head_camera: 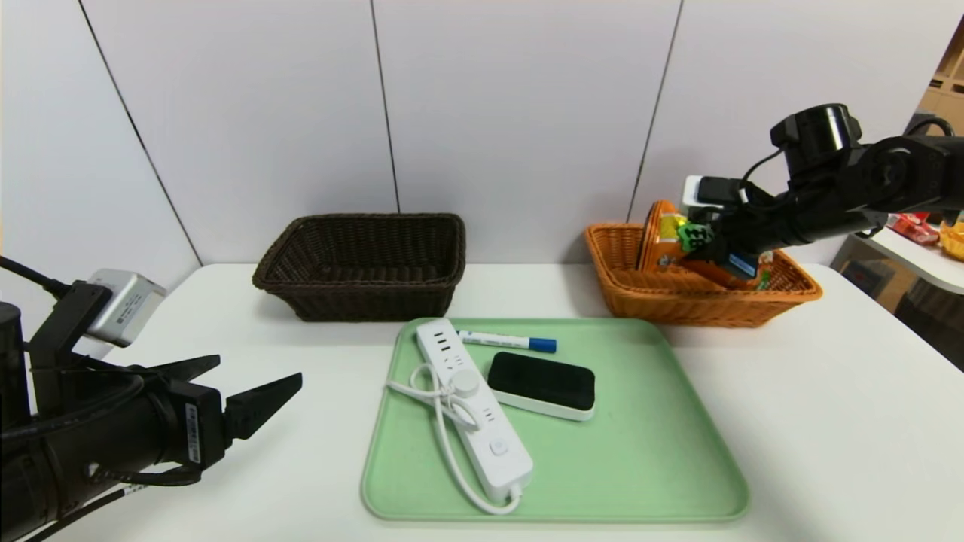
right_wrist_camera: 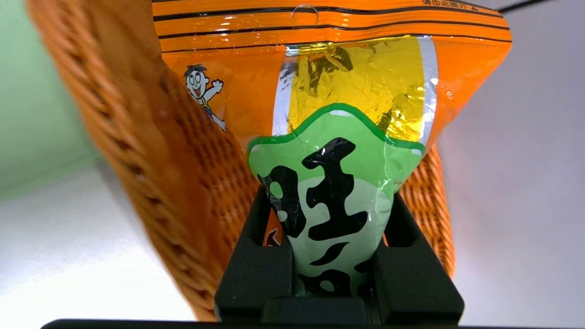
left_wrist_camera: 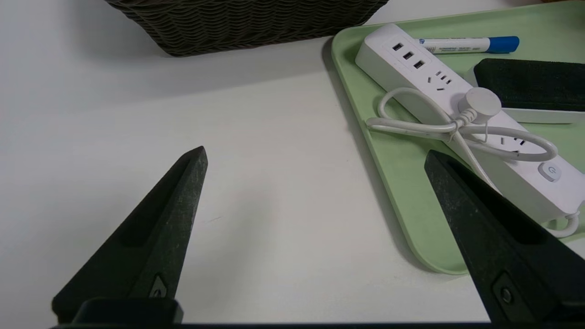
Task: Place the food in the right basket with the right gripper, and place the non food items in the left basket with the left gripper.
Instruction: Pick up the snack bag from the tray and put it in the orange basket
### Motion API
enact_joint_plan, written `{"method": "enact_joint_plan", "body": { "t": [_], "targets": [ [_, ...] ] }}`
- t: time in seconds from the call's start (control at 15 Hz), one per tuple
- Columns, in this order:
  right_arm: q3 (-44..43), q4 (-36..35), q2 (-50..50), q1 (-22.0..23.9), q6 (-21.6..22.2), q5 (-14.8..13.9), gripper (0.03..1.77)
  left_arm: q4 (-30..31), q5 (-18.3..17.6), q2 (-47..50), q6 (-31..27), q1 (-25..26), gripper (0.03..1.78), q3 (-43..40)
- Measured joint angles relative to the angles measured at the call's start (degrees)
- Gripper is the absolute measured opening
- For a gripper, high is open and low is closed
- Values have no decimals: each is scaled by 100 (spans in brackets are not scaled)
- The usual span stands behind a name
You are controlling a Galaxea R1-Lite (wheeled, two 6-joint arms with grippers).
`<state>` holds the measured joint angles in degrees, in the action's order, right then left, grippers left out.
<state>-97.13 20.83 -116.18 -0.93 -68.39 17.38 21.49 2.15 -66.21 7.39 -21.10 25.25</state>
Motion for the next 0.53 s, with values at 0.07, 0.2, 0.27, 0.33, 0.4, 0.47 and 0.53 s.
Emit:
{"method": "enact_joint_plan", "body": {
  "t": [0.07, 0.2, 0.27, 0.33, 0.4, 0.47, 0.53],
  "targets": [
    [2, -77, -20, 44, 0, -46, 41, 0, 2, 0, 0, 0, 169, 0],
    [2, -96, -55, 113, -18, -71, 41, 0, -9, -2, 2, 0, 169, -2],
    [2, -99, -67, 128, -44, -68, 41, 0, -6, -2, 2, 0, 169, -2],
    [2, -99, -78, 134, -60, -77, 41, 0, -22, -2, 2, 0, 169, -2],
    [9, -107, -94, 139, -71, -83, 41, -2, -33, -5, -1, 0, 169, -2],
    [20, -110, -102, 137, -79, -83, 41, 0, -35, -5, 0, 0, 169, -2],
    [22, -107, -111, 130, -79, -83, 41, -2, -35, -2, 0, 0, 169, -2]
  ]
}}
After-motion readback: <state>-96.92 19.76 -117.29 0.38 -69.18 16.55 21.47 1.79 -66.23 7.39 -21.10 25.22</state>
